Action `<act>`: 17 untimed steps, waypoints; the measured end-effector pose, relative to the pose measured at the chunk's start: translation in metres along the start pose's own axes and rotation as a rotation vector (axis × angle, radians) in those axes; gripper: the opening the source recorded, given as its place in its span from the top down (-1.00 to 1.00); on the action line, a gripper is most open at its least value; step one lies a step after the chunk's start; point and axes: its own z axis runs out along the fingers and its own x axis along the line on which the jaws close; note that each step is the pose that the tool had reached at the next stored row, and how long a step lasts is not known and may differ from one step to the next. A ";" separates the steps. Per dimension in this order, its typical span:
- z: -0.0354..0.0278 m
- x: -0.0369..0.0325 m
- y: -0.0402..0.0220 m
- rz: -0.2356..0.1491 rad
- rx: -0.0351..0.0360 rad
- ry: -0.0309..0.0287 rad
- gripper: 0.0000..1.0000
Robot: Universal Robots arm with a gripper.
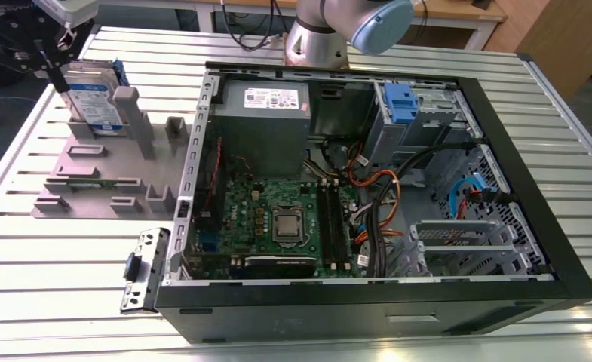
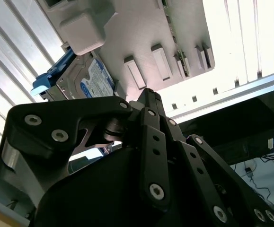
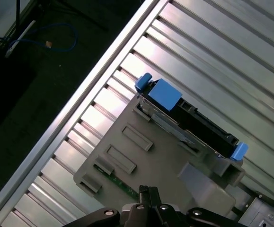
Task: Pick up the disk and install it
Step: 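Pick up the disk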
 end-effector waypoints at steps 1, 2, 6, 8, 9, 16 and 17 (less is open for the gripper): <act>0.0000 0.0000 0.0000 0.000 -0.0046 -0.0033 0.80; -0.0001 0.0000 0.0001 -0.001 -0.0064 -0.0045 0.80; 0.0000 0.0000 -0.0001 -0.015 -0.0062 -0.0039 0.80; 0.0000 0.0000 0.0000 -0.015 -0.0061 -0.0039 0.80; 0.0000 0.0000 -0.0001 -0.016 -0.0061 -0.0038 0.80; 0.0000 0.0000 0.0000 -0.024 -0.0058 -0.0032 0.80; 0.0000 0.0000 0.0000 -0.025 -0.0058 -0.0032 0.80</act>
